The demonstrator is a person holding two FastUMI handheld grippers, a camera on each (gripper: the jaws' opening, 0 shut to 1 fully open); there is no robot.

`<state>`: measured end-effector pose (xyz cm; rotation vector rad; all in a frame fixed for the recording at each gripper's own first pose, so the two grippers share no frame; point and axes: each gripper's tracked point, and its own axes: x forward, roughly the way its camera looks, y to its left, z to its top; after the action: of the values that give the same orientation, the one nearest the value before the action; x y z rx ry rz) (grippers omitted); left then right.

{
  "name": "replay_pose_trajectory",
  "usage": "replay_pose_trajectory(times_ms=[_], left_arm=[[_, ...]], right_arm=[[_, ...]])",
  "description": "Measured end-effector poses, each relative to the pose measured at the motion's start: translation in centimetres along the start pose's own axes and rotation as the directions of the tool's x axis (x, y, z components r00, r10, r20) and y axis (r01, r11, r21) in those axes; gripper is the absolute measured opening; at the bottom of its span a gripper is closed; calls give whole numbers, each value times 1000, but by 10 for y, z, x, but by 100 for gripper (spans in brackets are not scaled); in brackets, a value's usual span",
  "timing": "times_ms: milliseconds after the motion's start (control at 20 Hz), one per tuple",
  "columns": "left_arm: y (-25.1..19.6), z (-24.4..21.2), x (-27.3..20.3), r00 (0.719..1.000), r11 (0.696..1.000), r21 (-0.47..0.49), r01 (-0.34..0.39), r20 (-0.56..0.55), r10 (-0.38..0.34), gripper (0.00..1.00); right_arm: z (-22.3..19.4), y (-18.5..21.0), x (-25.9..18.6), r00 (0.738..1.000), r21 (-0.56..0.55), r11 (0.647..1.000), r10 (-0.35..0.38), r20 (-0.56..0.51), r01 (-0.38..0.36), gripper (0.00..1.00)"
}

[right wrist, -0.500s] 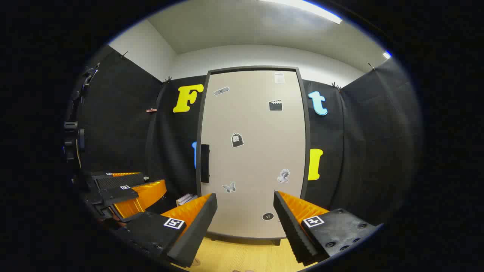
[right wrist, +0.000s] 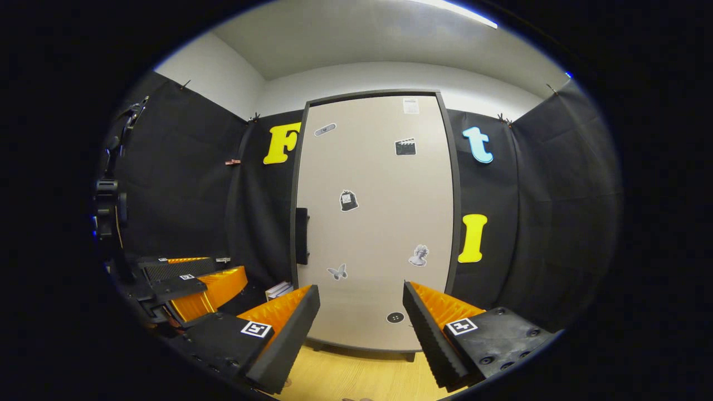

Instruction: Open the cabinet door with the right hand, grasp the bottle in the cabinet with the left hand and place it on the coaster, then close the cabinet door with the right hand.

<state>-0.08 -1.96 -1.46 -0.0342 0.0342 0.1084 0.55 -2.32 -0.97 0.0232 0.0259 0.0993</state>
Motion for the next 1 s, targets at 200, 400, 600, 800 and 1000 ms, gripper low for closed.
replay_pose_trajectory(times_ms=[200,400,600,800,1000], left_arm=[[-9,-6,-1,999,998,-22,-51,3,51,91],[-3,-2,3,996,996,-20,-83,18,83,91],[17,-1,14,998,998,-26,-62,17,63,91],[49,-1,31,999,999,-15,-42,11,42,91],[90,-3,39,999,999,3,-32,5,32,91]], right_arm=[[-4,-11,2,999,-11,999,46,-7,-46,97],[-4,-10,12,998,-11,998,69,-7,-69,97],[-2,2,24,999,-16,999,38,6,-38,97],[1,30,42,1000,-30,999,13,17,-13,98],[-1,64,68,1000,-20,1000,-3,20,3,98]])
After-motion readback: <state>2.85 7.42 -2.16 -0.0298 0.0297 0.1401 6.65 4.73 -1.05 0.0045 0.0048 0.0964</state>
